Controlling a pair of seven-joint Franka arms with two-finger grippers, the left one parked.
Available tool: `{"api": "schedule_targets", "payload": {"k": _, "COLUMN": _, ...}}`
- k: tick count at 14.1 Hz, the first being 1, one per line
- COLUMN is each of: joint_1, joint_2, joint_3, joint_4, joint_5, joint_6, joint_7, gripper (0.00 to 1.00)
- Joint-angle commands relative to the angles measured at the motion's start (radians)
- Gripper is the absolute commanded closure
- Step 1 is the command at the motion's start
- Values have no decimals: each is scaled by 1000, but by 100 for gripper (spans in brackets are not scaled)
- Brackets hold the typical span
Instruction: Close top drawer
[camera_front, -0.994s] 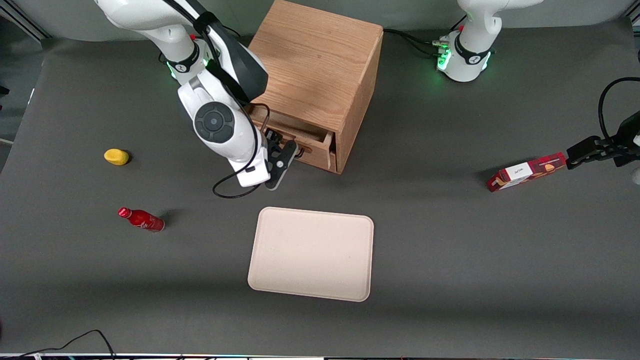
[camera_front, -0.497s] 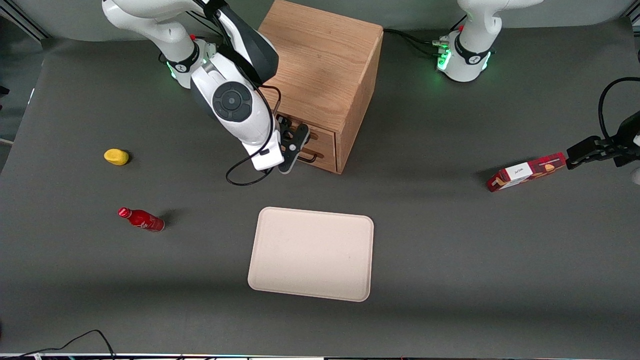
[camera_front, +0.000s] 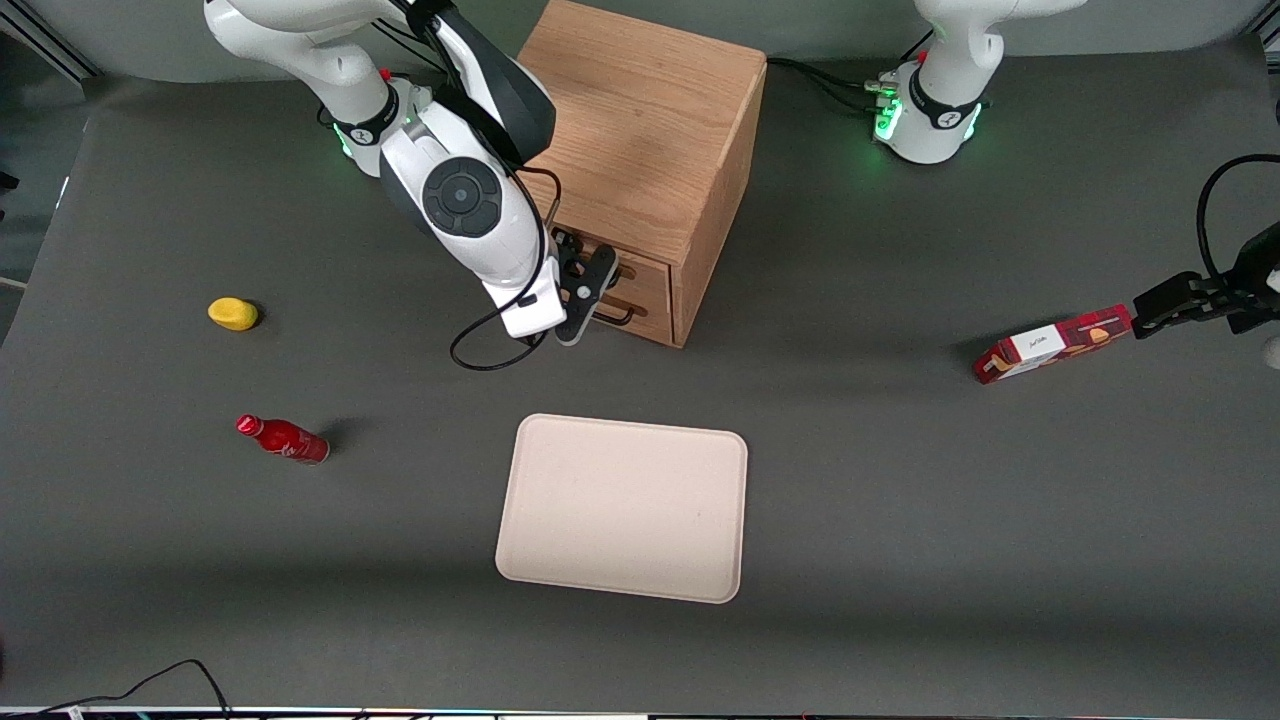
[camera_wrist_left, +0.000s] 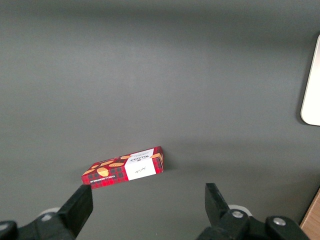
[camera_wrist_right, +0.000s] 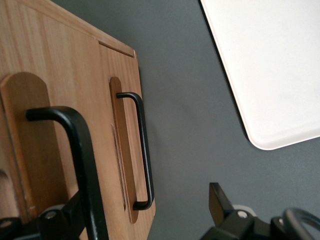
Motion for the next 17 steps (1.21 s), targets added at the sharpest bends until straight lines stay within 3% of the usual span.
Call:
{"api": "schedule_targets", "payload": {"k": 1, "joint_1": 5, "joint_2": -51, "joint_3": 17, "joint_4": -49, "joint_5": 15, "joint_6": -14, "joint_7": 21, "gripper": 0}}
{"api": "schedule_targets", "payload": {"k": 8, "joint_1": -14, "joint_2": -49, "joint_3": 2, "joint_4": 60, "joint_5": 22, "joint_6": -124, "joint_7": 9, "gripper": 0}}
{"api": "schedule_targets", "payload": {"k": 12, "joint_1": -74, "joint_2": -63, "joint_3": -1, "joint_4": 129, "joint_5": 77, "joint_6": -192, "joint_7": 10, "gripper": 0}}
{"api": "schedule_targets", "payload": {"k": 14, "joint_1": -101, "joint_2": -95, "joint_3": -47, "joint_4": 131, "joint_5": 129, "joint_6": -192, "joint_7": 13, "gripper": 0}}
{"api": "schedule_targets", "payload": {"k": 17, "joint_1": -107, "joint_2": -158, "joint_3": -152, "joint_4": 129, "joint_5": 139, "joint_6": -212, "joint_7": 71, "gripper": 0}}
